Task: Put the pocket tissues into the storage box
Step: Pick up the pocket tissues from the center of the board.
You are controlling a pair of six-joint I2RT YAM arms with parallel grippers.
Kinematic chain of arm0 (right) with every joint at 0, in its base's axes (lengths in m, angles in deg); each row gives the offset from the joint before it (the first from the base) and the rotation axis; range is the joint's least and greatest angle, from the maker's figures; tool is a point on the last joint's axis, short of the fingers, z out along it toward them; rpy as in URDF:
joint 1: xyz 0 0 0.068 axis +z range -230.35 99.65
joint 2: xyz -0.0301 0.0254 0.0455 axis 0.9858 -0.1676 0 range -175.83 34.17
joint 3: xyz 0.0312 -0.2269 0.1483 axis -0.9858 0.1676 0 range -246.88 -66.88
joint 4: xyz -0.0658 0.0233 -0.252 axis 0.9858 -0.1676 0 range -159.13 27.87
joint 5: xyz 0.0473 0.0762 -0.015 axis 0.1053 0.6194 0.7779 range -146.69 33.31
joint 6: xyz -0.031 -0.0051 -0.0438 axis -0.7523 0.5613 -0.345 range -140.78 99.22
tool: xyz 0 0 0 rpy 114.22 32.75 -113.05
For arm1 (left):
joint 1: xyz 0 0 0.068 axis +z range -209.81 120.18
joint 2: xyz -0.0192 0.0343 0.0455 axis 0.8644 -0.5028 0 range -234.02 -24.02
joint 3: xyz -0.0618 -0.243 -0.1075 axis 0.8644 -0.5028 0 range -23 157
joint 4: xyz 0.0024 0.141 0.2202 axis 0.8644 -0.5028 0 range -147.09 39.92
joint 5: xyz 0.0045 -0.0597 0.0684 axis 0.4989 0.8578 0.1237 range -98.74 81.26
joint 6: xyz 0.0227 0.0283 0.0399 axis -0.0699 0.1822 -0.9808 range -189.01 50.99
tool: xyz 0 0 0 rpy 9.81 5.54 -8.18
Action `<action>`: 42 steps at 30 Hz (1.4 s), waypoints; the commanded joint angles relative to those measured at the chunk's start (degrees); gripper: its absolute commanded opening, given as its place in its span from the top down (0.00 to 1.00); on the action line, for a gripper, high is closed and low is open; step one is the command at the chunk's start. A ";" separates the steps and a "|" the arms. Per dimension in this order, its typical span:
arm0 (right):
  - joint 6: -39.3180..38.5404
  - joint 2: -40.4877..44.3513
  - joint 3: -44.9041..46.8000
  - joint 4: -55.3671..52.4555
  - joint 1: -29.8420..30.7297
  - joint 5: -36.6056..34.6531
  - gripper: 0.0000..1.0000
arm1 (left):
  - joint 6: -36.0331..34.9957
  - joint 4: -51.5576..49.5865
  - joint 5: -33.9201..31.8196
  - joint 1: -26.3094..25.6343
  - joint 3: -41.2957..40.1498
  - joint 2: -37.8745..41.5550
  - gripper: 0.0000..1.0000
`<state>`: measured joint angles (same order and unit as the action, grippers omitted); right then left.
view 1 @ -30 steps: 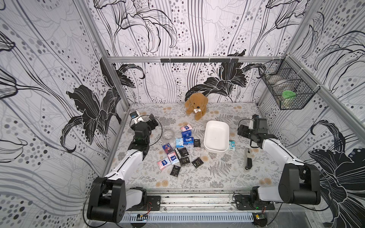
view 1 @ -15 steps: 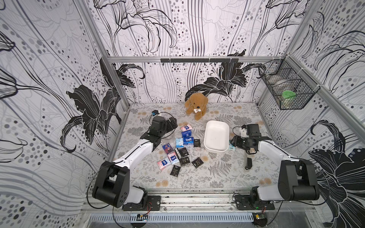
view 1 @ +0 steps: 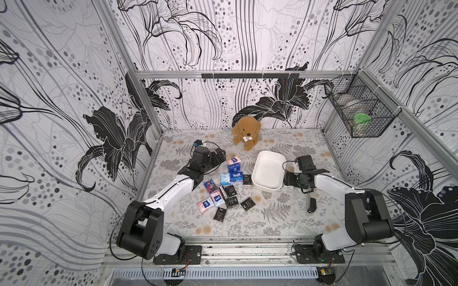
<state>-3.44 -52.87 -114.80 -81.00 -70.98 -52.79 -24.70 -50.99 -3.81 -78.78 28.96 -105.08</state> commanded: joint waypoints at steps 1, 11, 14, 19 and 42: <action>1.63 -1.49 -1.53 -1.18 0.39 -3.09 0.25 | 0.73 0.20 1.77 0.22 0.85 0.55 0.03; 4.29 -6.10 -3.17 1.21 0.74 -1.39 0.26 | 1.04 -0.19 2.95 0.06 1.12 0.72 0.03; 4.49 -6.91 -3.45 0.87 0.83 -1.70 0.29 | 1.07 -0.50 3.45 0.02 1.03 0.64 0.03; 4.89 -6.44 -3.57 -0.32 1.00 -3.47 0.40 | 1.16 -0.67 4.38 -0.07 1.11 0.46 0.03; 18.05 -1.46 -18.75 -5.08 6.50 0.60 0.51 | 1.06 -1.93 5.98 -0.07 0.20 -2.16 0.03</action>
<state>10.51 -50.99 -129.86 -88.34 -66.98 -54.15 -22.69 -51.71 2.59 -78.80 28.96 -107.00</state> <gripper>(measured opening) 0.488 0.972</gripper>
